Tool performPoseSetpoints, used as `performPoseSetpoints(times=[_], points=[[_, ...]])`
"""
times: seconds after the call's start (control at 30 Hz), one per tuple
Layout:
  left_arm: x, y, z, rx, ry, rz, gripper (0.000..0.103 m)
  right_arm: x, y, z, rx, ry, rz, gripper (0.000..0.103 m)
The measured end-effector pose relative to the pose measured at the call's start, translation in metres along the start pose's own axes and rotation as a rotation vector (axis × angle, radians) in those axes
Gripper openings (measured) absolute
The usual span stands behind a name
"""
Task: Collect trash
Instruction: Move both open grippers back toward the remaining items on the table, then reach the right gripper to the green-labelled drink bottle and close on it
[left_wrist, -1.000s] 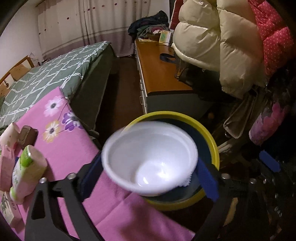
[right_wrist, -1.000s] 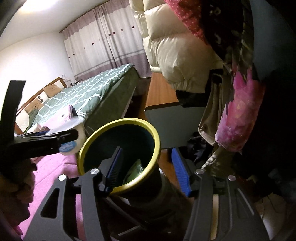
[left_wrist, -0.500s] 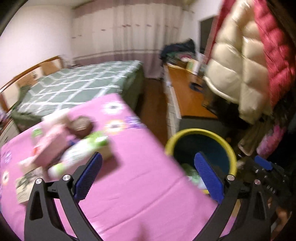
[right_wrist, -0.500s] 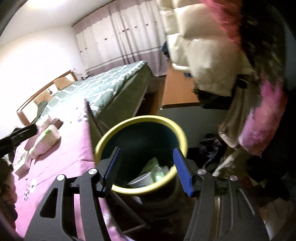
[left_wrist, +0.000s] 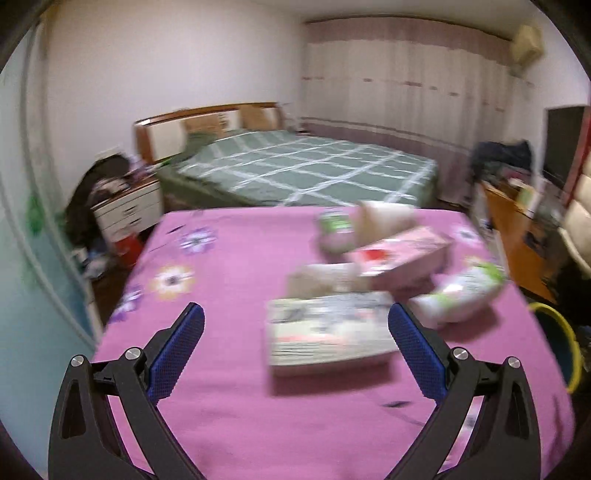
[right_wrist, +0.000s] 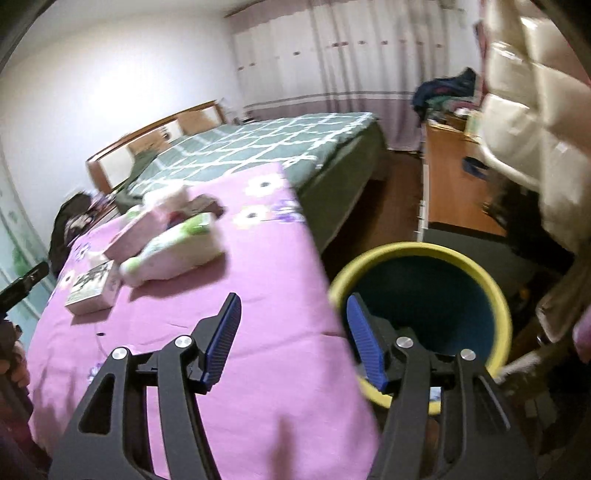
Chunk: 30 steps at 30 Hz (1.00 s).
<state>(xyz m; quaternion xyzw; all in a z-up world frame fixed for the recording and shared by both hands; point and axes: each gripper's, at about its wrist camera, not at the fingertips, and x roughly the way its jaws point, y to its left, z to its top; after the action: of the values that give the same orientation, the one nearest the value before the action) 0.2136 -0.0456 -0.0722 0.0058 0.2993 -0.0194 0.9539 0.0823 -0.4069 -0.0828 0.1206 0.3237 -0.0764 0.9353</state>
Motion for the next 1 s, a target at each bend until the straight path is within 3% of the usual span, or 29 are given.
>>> performPoseSetpoints(times=[0.23, 0.4, 0.47, 0.6, 0.77, 1.0], points=[[0.030, 0.063, -0.008, -0.061, -0.007, 0.135, 0.098, 0.028, 0.059, 0.024, -0.067, 0.012, 0.077, 0.057], [0.039, 0.087, -0.017, -0.117, 0.003, 0.161, 0.098, 0.055, 0.090, 0.036, -0.104, 0.037, 0.106, 0.057], [0.040, 0.090, -0.019, -0.132, 0.010, 0.176, 0.098, 0.071, 0.095, 0.044, -0.107, 0.036, 0.076, 0.057], [0.040, 0.093, -0.021, -0.145, 0.015, 0.187, 0.098, 0.099, 0.091, 0.061, -0.085, 0.041, 0.003, 0.057], [0.043, 0.092, -0.022, -0.146, 0.024, 0.181, 0.098, 0.129, 0.062, 0.080, -0.045, 0.054, -0.150, 0.057], [0.044, 0.094, -0.022, -0.155, 0.029, 0.186, 0.098, 0.142, 0.051, 0.073, -0.043, 0.130, -0.066, 0.057]])
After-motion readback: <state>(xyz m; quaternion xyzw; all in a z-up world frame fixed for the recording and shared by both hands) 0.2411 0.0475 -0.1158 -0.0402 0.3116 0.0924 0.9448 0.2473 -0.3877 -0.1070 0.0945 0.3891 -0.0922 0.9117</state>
